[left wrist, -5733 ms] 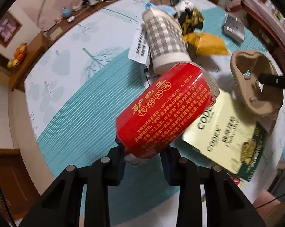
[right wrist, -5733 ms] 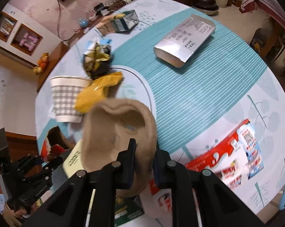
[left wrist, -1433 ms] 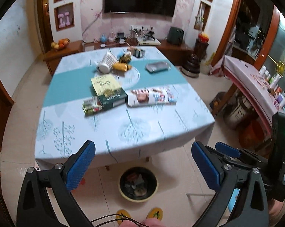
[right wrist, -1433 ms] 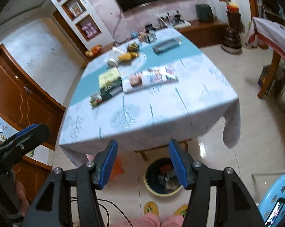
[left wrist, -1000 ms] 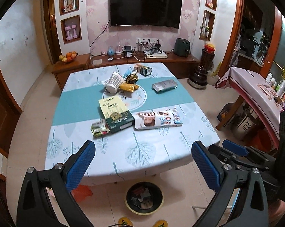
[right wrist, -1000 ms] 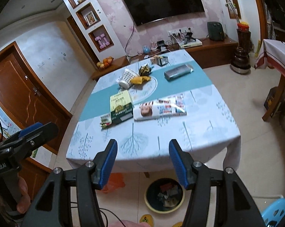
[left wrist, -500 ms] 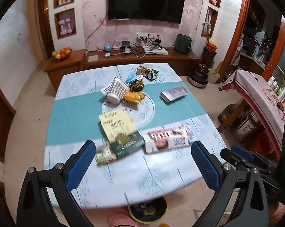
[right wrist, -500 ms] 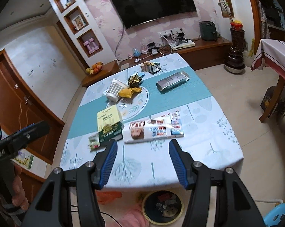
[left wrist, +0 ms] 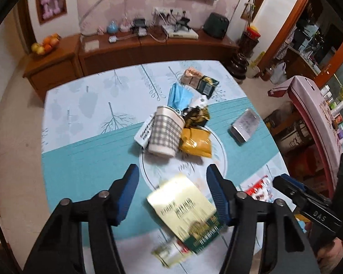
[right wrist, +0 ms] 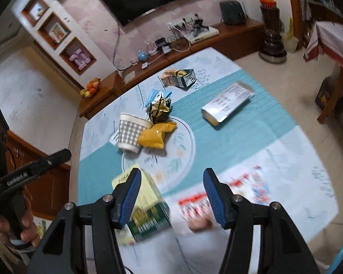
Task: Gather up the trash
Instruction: 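Grasp the checkered paper cup with the left tool while the right approaches the yellow packet, then grasp the yellow packet with the right tool while the left holds the cup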
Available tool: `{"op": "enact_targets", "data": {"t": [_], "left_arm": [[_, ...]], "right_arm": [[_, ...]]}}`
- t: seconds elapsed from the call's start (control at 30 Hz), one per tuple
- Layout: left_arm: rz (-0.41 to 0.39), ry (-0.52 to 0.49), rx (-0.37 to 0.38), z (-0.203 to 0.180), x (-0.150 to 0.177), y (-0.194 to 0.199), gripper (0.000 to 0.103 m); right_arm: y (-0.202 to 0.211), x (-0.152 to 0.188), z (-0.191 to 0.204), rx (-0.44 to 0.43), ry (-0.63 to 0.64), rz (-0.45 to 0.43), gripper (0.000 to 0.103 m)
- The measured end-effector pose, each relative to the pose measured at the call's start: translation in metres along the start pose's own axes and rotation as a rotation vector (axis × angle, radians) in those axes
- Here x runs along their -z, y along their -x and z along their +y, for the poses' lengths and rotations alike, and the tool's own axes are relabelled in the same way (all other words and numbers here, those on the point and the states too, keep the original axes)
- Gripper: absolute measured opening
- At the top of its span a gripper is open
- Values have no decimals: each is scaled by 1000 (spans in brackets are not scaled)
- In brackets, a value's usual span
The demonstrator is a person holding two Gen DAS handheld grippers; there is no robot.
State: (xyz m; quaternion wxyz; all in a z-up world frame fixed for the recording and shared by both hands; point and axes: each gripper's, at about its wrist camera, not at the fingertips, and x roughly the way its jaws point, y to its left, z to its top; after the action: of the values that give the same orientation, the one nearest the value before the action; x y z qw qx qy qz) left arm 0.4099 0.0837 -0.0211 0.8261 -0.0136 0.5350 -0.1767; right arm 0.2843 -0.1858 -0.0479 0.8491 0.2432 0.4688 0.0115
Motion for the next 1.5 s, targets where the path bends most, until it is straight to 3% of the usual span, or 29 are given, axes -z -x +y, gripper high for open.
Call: {"op": "enact_targets", "data": {"t": [0.27, 0.63, 1.03, 1.33, 1.37, 1.5], "left_arm": [[98, -8, 71, 17, -38, -80, 38], [204, -30, 87, 17, -52, -147, 39], [268, -24, 88, 16, -59, -190, 58], [281, -45, 93, 4, -55, -208, 58], [276, -52, 94, 2, -55, -208, 50], [269, -62, 102, -4, -51, -207, 48]], "right_arm": [[-101, -38, 15, 12, -106, 123, 57], [-176, -55, 15, -21, -241, 218, 57], [-193, -47, 6, -11, -278, 245, 53], [-185, -42, 3, 9, -246, 259, 52], [-183, -42, 2, 9, -248, 261, 52], [-177, -43, 0, 22, -237, 257, 52]]}}
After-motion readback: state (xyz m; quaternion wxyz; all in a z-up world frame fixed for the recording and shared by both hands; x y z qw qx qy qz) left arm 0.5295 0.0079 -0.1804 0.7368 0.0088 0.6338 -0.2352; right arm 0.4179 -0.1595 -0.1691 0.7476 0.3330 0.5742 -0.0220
